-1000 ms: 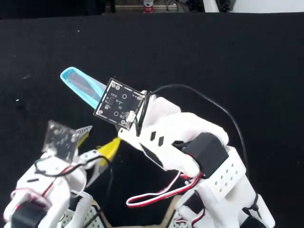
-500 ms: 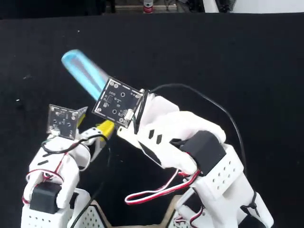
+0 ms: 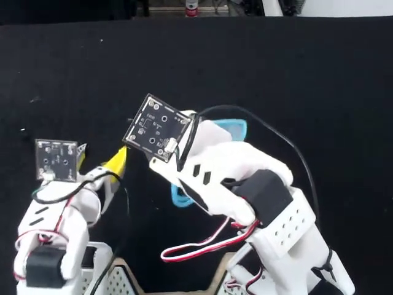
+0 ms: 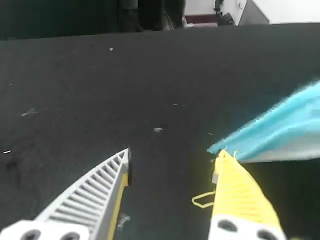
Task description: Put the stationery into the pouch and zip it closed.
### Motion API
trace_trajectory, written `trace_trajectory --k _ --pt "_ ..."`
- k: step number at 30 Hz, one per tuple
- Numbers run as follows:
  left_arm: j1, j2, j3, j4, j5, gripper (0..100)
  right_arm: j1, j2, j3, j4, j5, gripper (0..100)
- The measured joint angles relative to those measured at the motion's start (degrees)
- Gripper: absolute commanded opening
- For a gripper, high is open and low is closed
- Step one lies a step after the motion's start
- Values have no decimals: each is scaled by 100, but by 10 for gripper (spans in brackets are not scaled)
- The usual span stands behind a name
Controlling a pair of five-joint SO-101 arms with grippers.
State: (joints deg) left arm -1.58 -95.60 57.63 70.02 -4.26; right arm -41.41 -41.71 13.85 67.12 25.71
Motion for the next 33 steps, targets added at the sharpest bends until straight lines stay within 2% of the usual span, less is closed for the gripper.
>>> trace_trajectory --k 3,7,14,19,26,33 --pt "642 0 -264 387 9 275 9 0 0 -53 26 11" --pt "1415 0 -273 308 -360 274 9 0 0 -26 35 11" --pt "1530 26 -70 -343 -967 274 9 -53 0 264 35 11" --pt "1538 35 -44 -484 -1336 274 9 -53 0 273 35 11" --pt "1934 35 53 -651 -1855 274 413 -53 0 519 26 11" --pt "2514 70 369 -923 -1925 274 642 -519 0 967 44 11"
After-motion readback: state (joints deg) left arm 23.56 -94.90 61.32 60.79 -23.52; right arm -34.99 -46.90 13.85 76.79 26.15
